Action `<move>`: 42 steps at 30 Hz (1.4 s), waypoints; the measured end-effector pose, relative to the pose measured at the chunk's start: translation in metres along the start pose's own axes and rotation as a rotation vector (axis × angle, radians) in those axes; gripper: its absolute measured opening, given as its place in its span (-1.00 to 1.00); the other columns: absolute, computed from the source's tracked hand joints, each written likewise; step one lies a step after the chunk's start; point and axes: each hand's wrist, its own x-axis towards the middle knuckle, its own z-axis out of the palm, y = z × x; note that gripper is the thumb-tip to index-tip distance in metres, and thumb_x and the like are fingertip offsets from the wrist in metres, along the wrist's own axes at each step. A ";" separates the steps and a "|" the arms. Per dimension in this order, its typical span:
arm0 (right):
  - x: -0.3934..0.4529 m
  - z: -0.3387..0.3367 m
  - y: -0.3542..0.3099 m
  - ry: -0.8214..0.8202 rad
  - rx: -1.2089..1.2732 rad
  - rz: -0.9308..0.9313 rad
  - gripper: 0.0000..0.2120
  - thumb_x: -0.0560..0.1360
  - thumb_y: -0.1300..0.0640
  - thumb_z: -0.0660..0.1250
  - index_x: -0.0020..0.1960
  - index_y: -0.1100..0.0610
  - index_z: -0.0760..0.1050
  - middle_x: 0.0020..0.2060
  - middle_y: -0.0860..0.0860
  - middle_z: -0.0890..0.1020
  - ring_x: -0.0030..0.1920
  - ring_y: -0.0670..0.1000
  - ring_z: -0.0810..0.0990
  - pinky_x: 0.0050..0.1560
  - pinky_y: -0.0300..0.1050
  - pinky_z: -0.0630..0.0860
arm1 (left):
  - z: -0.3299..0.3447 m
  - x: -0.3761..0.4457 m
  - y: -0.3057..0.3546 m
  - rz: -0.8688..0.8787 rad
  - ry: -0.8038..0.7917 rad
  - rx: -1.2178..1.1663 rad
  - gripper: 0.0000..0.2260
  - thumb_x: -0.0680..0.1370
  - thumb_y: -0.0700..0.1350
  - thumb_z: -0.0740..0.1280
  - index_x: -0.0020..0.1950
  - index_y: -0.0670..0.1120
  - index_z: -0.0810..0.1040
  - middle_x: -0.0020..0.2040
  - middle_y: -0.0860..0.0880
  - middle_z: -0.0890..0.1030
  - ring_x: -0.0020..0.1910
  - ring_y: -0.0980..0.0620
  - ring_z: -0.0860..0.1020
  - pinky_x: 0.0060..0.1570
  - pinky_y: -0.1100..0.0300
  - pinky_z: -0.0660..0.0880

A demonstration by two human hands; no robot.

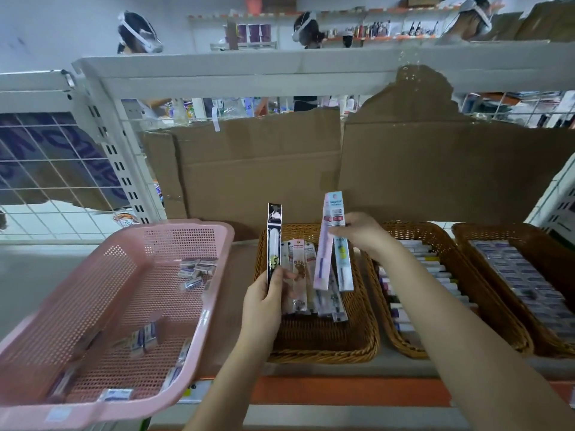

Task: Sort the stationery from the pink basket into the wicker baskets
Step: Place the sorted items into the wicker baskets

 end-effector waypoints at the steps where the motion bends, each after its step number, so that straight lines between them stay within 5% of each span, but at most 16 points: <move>1: 0.005 0.003 -0.001 -0.046 -0.080 0.039 -0.77 0.57 0.19 0.27 0.21 0.18 0.52 0.15 0.07 0.58 0.02 0.02 0.52 -0.10 -0.15 0.44 | 0.000 0.000 0.001 -0.010 -0.005 -0.008 -0.71 0.64 -0.06 0.16 -0.18 -0.03 0.61 -0.39 0.13 0.59 -0.45 0.27 0.49 -0.45 0.42 0.37; 3: 0.014 0.012 -0.002 -0.127 -0.198 0.102 -0.78 0.56 0.19 0.28 0.19 0.19 0.51 0.15 0.08 0.58 -0.01 0.02 0.52 -0.19 -0.18 0.45 | 0.001 0.000 0.001 -0.021 -0.017 -0.025 -0.71 0.64 -0.07 0.16 -0.16 -0.07 0.60 -0.41 0.14 0.59 -0.46 0.28 0.50 -0.46 0.44 0.37; 12: 0.036 0.052 0.011 -0.166 -0.527 0.186 -0.69 0.56 0.17 0.30 0.23 0.32 0.42 0.17 0.18 0.54 0.09 0.14 0.60 0.10 -0.04 0.57 | 0.000 -0.001 0.000 -0.014 -0.038 -0.042 -0.72 0.63 -0.04 0.16 -0.15 -0.04 0.61 -0.39 0.14 0.58 -0.42 0.29 0.50 -0.43 0.45 0.37; 18: 0.036 0.052 0.014 -0.070 -0.617 0.171 -0.92 0.59 0.26 0.22 0.04 0.25 0.45 0.08 0.19 0.58 0.01 0.11 0.61 -0.20 -0.19 0.52 | 0.000 -0.001 -0.002 -0.041 -0.034 -0.029 -0.70 0.62 0.01 0.17 -0.21 0.04 0.62 -0.41 0.08 0.50 -0.44 0.22 0.43 -0.43 0.40 0.35; 22: 0.036 0.052 0.021 -0.102 -0.535 0.195 -0.82 0.61 0.23 0.17 0.14 0.28 0.45 0.10 0.17 0.56 -0.28 0.07 0.62 -0.51 -0.24 0.44 | 0.000 -0.001 -0.002 -0.035 -0.037 -0.026 -0.72 0.63 0.00 0.17 -0.17 -0.02 0.60 -0.44 0.08 0.47 -0.46 0.17 0.40 -0.45 0.36 0.34; 26: 0.038 0.057 0.021 -0.055 -0.743 0.143 -0.85 0.58 0.28 0.18 0.10 0.27 0.47 0.09 0.17 0.56 -0.05 0.08 0.57 -0.12 -0.16 0.52 | 0.000 -0.001 -0.001 -0.025 -0.046 -0.027 -0.73 0.63 -0.03 0.17 -0.14 -0.06 0.60 -0.45 0.11 0.51 -0.48 0.24 0.44 -0.47 0.41 0.35; 29: 0.033 0.056 0.019 0.019 -0.834 0.073 -0.84 0.56 0.30 0.19 0.10 0.23 0.48 0.09 0.15 0.55 0.05 0.10 0.53 -0.05 -0.14 0.44 | 0.001 -0.002 0.000 -0.030 -0.045 -0.022 -0.73 0.63 -0.03 0.17 -0.15 -0.05 0.60 -0.45 0.12 0.53 -0.48 0.26 0.45 -0.47 0.43 0.35; 32: 0.021 0.047 0.012 0.013 -0.665 0.022 -0.85 0.59 0.17 0.20 -0.03 0.23 0.48 -0.02 0.14 0.60 -0.07 0.10 0.56 -0.10 -0.09 0.50 | 0.001 -0.002 0.002 -0.029 -0.055 -0.018 -0.72 0.64 -0.03 0.16 -0.15 -0.04 0.60 -0.44 0.12 0.54 -0.47 0.25 0.46 -0.45 0.42 0.36; 38: -0.036 0.040 -0.002 -0.312 0.229 -0.128 -0.76 0.52 -0.09 0.29 0.04 0.04 0.58 -0.10 -0.04 0.68 -0.07 -0.07 0.65 -0.03 -0.24 0.58 | 0.000 -0.006 0.006 0.004 -0.136 0.003 -0.72 0.64 -0.01 0.15 -0.15 -0.02 0.59 -0.41 0.05 0.53 -0.41 0.13 0.48 -0.39 0.32 0.41; 42: -0.050 0.047 -0.004 -0.344 0.240 -0.236 -0.82 0.53 0.05 0.33 0.05 0.12 0.60 -0.13 0.04 0.65 -0.16 0.00 0.59 -0.04 -0.23 0.54 | 0.002 -0.007 0.009 0.041 -0.202 0.055 -0.71 0.63 0.00 0.14 -0.09 -0.12 0.56 -0.39 0.04 0.57 -0.38 0.13 0.53 -0.34 0.31 0.45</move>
